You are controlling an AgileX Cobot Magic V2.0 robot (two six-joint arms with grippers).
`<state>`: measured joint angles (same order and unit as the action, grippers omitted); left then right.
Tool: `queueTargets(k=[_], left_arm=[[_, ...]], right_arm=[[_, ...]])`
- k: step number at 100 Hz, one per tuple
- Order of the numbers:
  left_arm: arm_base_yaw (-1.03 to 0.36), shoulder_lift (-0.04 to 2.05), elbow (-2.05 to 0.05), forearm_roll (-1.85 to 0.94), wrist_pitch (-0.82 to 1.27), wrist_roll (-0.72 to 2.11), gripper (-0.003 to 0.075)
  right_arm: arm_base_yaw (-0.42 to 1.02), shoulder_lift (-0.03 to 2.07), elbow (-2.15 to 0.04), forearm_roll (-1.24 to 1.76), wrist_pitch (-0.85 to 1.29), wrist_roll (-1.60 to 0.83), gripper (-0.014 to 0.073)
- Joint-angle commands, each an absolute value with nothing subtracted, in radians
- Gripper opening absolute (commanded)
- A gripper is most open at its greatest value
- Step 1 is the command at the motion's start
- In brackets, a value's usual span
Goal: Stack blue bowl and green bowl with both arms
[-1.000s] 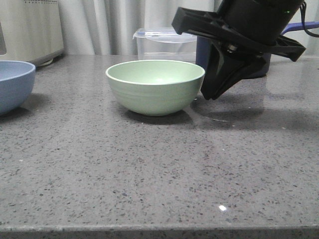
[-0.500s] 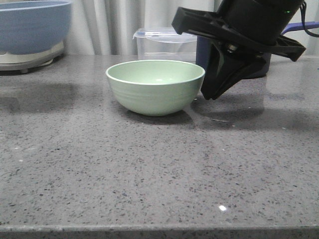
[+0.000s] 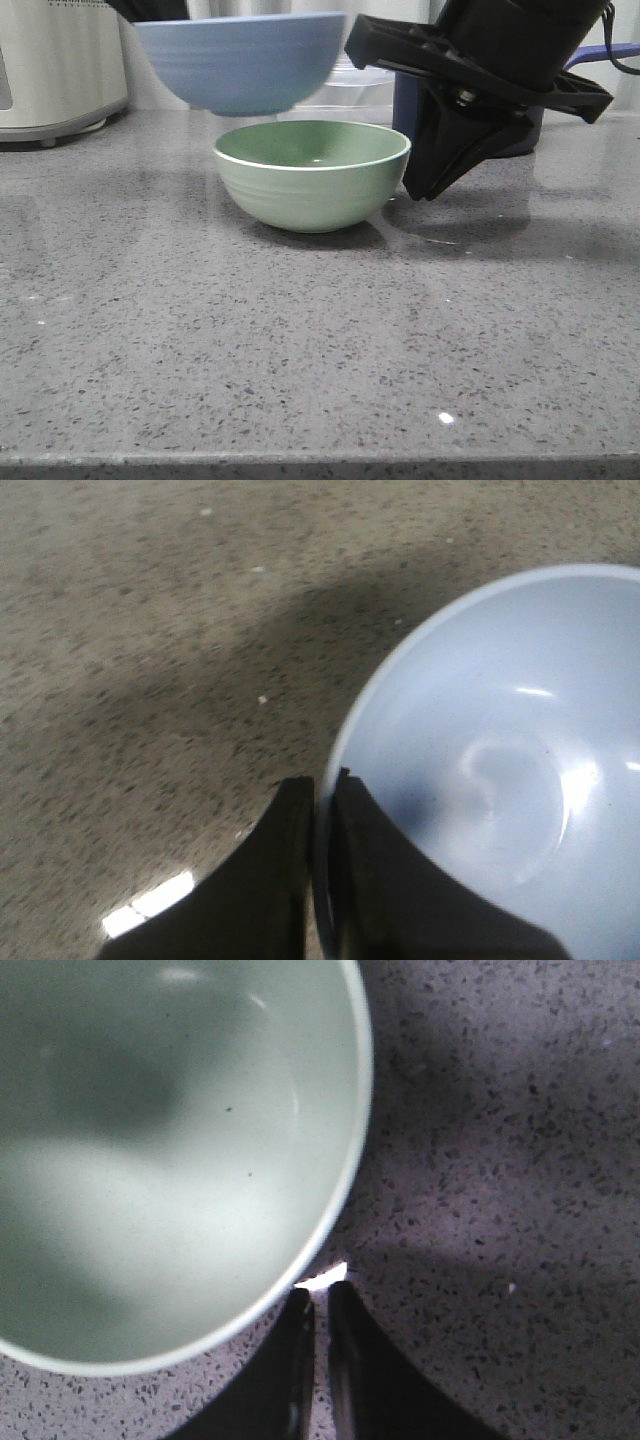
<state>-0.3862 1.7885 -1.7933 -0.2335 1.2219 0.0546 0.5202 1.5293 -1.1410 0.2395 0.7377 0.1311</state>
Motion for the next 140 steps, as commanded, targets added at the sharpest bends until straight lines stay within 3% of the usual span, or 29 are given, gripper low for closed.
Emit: queueTargets(k=[1,74,81,93,103,140], left_arm=[[-0.417,1.769,-1.857,-0.259,1.211,0.047,-0.0020],[-0.501,1.835,-1.895,-0.263,1.238,0.046,-0.0014],[-0.501,1.835,-1.895,-0.263,1.249,0.046,0.0036],[-0.501,1.835,-1.895,-0.263,1.257,0.046,0.0216],[-0.501,1.835,-1.895,-0.265,1.258,0.046,0.0312],[-0.501,1.819,-1.895,-0.259,1.242,0.046,0.0315]], right_arm=[[0.520,1.496,-1.166,0.252,0.704,0.121,0.0053],[0.520,1.496,-1.166,0.252,0.704,0.121,0.0053],[0.520,1.496,-1.166,0.252,0.704,0.121,0.0053],[0.520,1.496,-1.166,0.252,0.704,0.121,0.0053],[0.520,1.496,-1.166,0.252,0.704,0.121,0.0053],[0.519,1.494,-1.166,0.252,0.706,0.122,0.0053]])
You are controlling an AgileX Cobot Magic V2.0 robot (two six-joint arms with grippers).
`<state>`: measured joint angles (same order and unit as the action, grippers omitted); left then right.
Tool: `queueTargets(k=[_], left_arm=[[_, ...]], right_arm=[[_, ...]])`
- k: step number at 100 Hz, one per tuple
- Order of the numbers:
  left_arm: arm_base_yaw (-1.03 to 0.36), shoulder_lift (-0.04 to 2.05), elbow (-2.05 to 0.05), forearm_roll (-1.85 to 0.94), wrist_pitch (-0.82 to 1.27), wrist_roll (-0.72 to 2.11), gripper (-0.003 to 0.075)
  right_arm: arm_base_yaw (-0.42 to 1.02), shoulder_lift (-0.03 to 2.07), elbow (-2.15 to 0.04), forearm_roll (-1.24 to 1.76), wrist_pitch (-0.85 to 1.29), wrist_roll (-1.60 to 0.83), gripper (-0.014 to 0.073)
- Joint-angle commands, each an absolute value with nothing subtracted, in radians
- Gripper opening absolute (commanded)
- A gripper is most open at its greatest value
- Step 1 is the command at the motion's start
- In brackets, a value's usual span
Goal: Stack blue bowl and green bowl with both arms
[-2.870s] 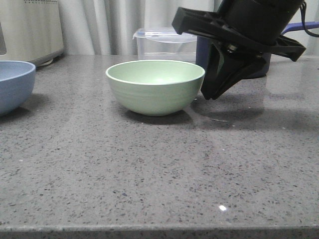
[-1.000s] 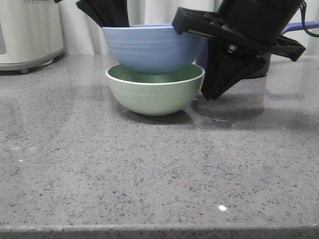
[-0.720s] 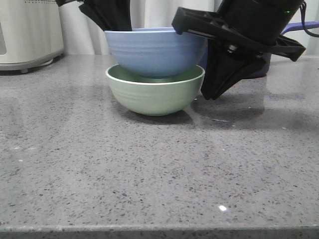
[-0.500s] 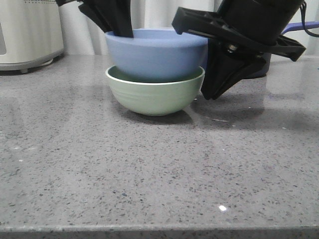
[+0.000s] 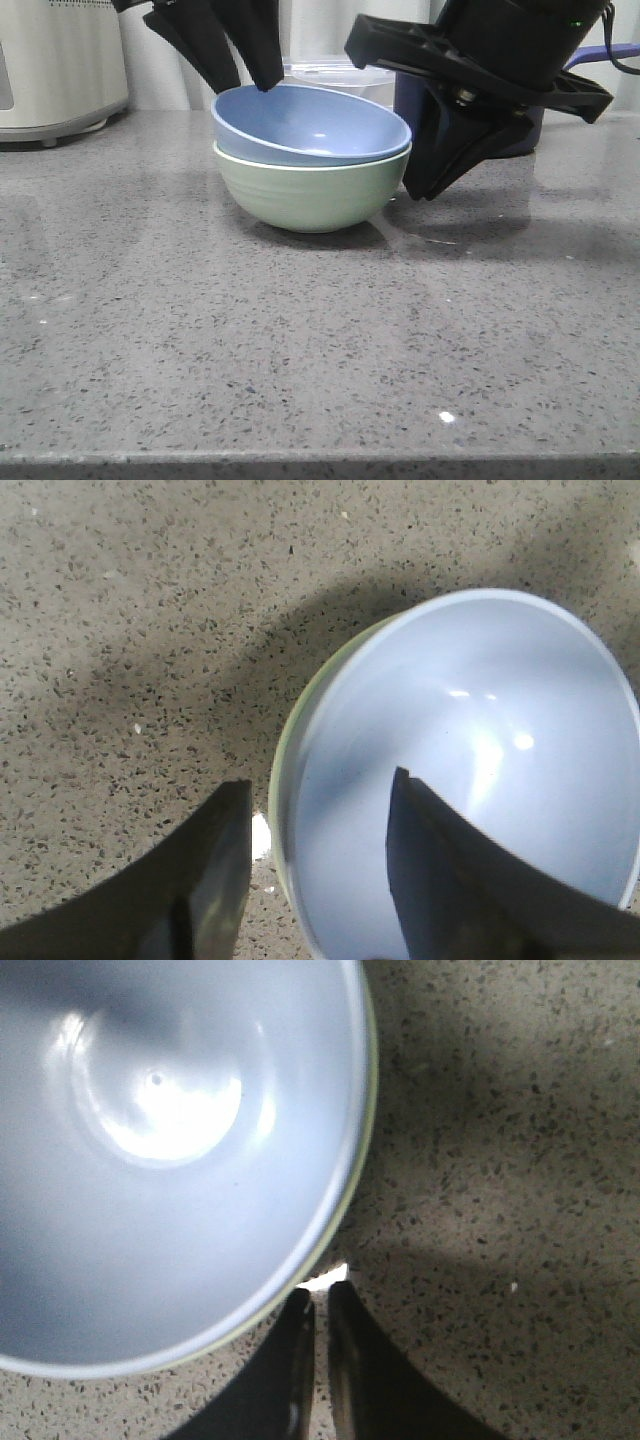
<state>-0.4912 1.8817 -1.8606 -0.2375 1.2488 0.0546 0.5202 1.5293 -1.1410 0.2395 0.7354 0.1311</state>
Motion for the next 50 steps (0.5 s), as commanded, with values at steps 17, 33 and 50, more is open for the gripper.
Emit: queueTargets(k=[17,33,50], left_arm=[[-0.501,1.772,-1.893,-0.162,1.216,0.009,0.0315],[-0.489,1.701,-1.865,-0.093,1.199,-0.015,0.0315],[-0.429,1.569,-1.713,-0.090,1.121,-0.015,0.0315]], right_arm=[[0.518,1.477,-1.166,0.240,0.716,0.122,0.0053],[0.518,1.439,-1.161,0.207,0.720,0.128,0.0053],[0.502,1.365,-1.106,0.144,0.702,0.190,0.0053]])
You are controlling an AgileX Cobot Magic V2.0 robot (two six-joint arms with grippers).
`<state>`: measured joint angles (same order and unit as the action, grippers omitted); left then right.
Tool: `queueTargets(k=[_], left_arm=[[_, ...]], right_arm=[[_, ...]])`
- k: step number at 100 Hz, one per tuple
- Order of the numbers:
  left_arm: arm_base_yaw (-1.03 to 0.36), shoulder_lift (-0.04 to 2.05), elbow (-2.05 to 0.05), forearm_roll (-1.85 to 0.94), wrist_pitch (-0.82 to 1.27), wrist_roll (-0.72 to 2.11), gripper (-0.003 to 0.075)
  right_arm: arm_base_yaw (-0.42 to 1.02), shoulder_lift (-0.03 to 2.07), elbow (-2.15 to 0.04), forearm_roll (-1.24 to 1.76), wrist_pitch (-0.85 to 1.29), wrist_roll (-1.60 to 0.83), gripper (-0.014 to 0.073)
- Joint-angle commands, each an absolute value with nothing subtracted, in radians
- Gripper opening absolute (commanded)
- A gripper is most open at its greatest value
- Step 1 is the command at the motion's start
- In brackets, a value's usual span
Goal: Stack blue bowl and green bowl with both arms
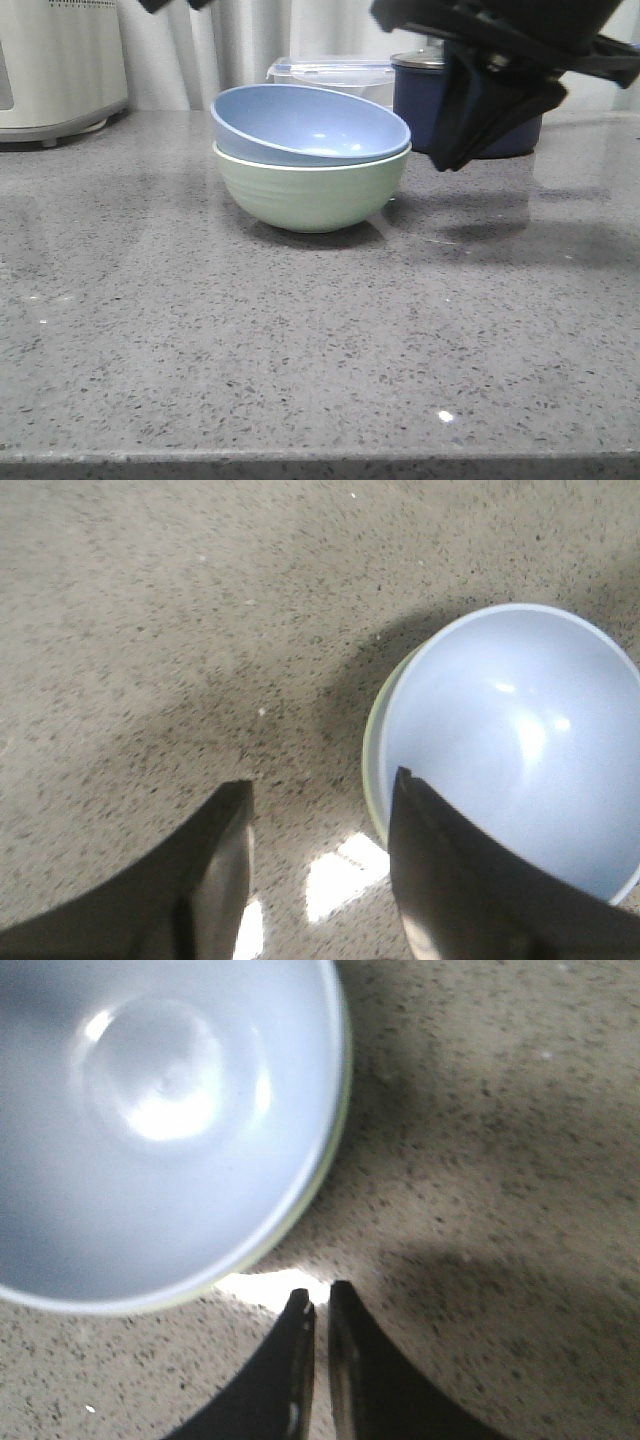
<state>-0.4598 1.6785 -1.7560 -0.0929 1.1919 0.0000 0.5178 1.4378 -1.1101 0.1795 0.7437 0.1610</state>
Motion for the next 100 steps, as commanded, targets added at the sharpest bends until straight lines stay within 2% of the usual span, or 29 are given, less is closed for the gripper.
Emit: queueTargets(k=[1,31,57,67,80,92,100], left_arm=[[-0.427,1.563,-1.705,-0.090,1.115,-0.015,0.0315],[-0.300,1.245,-1.336,-0.089,0.899,-0.015,0.0314],[-0.220,1.011,-1.097,-0.086,0.785,-0.023,0.0309],[-0.182,0.914,-1.000,-0.079,0.745,-0.040,0.0246],[-0.130,0.815,-0.891,-0.077,0.710,-0.040,0.0106],[-0.100,0.734,-0.805,-0.077,0.704,-0.040,-0.0022],[-0.095,0.687,-0.761,-0.074,0.686,-0.040,-0.0020]], right_arm=[[0.497,1.361,-1.099,0.141,0.701,0.190,0.0053],[0.367,1.201,-0.992,0.108,0.690,0.193,0.0053],[0.266,1.062,-0.923,0.061,0.670,0.193,0.0053],[0.227,1.008,-0.893,0.055,0.666,0.193,0.0053],[0.192,0.931,-0.848,0.043,0.660,0.193,0.0052],[0.185,0.858,-0.799,0.036,0.656,0.193,-0.0005],[0.185,0.807,-0.764,0.036,0.643,0.193,-0.0059]])
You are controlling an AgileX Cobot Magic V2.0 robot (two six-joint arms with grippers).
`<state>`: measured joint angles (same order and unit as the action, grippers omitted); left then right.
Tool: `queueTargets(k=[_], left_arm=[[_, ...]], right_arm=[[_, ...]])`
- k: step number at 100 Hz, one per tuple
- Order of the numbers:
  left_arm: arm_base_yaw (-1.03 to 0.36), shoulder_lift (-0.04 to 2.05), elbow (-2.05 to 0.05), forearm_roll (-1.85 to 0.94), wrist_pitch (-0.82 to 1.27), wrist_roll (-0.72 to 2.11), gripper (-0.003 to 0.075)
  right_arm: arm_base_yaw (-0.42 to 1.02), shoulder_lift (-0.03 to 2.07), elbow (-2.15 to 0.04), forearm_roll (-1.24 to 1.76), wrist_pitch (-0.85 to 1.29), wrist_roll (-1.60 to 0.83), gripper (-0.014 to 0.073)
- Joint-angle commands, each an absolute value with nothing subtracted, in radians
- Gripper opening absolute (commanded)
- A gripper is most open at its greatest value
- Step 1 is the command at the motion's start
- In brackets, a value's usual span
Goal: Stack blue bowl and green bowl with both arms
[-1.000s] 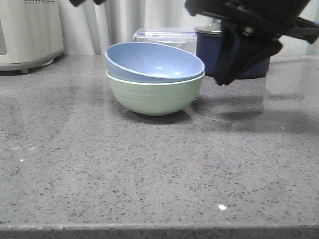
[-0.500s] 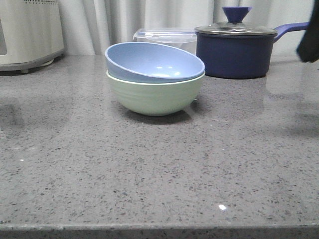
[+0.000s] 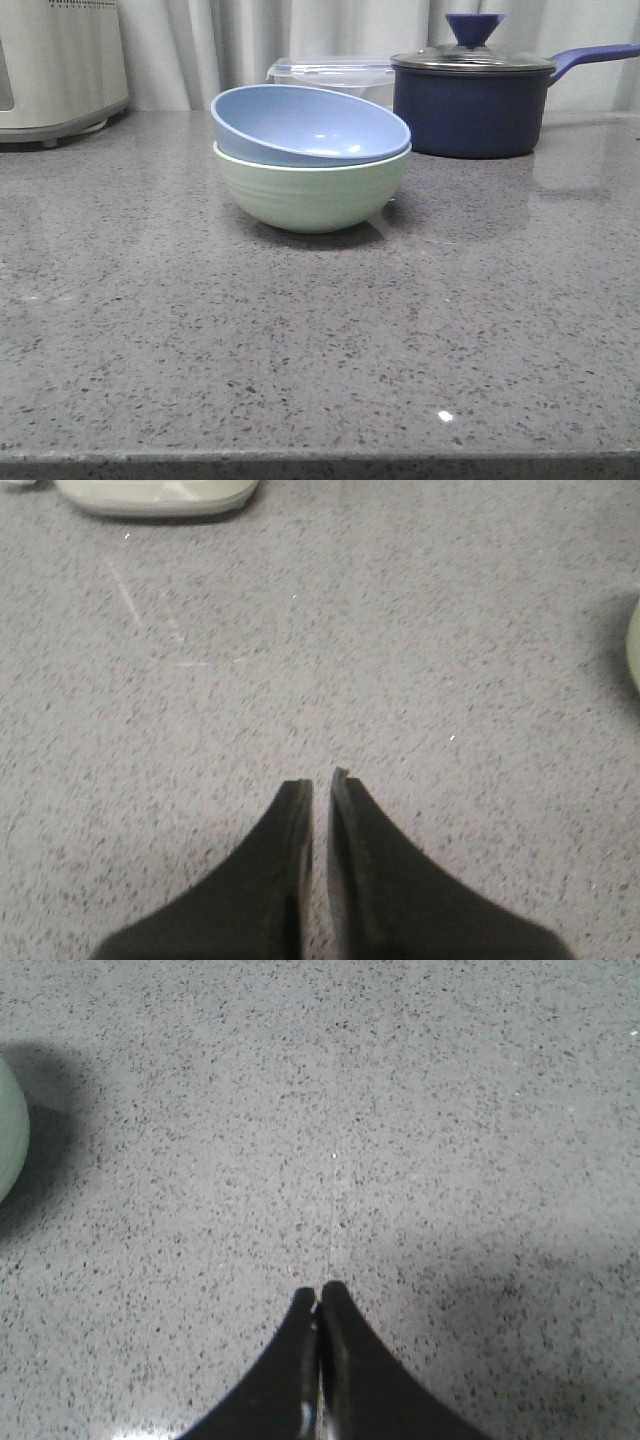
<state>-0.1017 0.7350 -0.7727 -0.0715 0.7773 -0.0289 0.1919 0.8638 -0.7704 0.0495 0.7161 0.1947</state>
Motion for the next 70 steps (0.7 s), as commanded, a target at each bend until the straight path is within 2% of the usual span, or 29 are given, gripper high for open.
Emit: queueTargets(k=[1,7,52,70], left_arm=[[-0.095,0.683,-0.757,-0.074,0.682,-0.040,-0.0020],[-0.095,0.641,-0.724,-0.074,0.661,-0.040,-0.0020],[-0.095,0.354,-0.520,-0.061,0.585,-0.028,-0.0020],[-0.095,0.262,-0.475,-0.061,0.582,0.096,-0.0020]], right_arm=[[0.185,0.797,-0.761,0.036,0.643,0.193,-0.0062],[0.185,0.755,-0.733,0.035,0.634,0.193,-0.0084],[0.185,0.390,-0.511,0.000,0.541,0.173,-0.0081],[0.185,0.282,-0.451,0.000,0.539,0.173,-0.0081]])
